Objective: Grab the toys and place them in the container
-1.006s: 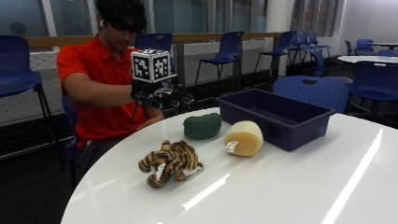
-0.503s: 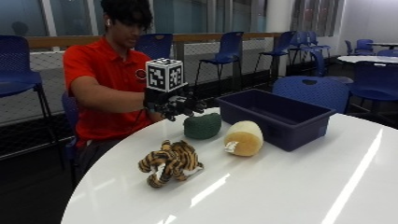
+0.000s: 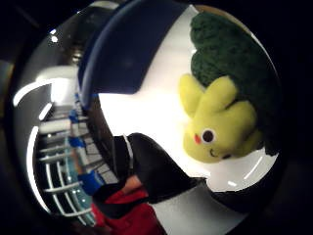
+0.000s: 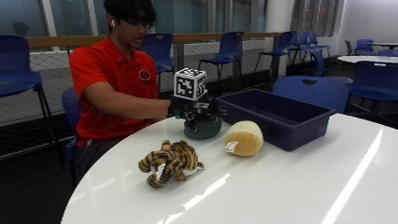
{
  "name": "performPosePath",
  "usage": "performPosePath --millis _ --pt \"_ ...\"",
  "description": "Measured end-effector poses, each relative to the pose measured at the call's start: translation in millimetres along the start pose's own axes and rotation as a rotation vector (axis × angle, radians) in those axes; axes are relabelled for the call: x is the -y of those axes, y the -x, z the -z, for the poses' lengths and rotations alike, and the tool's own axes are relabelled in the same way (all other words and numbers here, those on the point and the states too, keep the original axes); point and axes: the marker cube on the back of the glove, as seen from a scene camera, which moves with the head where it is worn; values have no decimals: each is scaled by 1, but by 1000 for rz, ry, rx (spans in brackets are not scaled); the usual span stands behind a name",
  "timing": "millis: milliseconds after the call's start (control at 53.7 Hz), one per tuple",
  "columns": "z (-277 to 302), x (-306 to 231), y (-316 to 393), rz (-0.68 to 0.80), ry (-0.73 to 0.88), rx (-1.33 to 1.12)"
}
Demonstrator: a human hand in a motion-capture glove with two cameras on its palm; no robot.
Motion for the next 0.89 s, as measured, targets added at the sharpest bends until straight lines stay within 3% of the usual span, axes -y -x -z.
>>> performPosePath --millis 522,894 --pt "-25 6 5 13 222 -92" --pt "-25 4 6 34 49 -21"
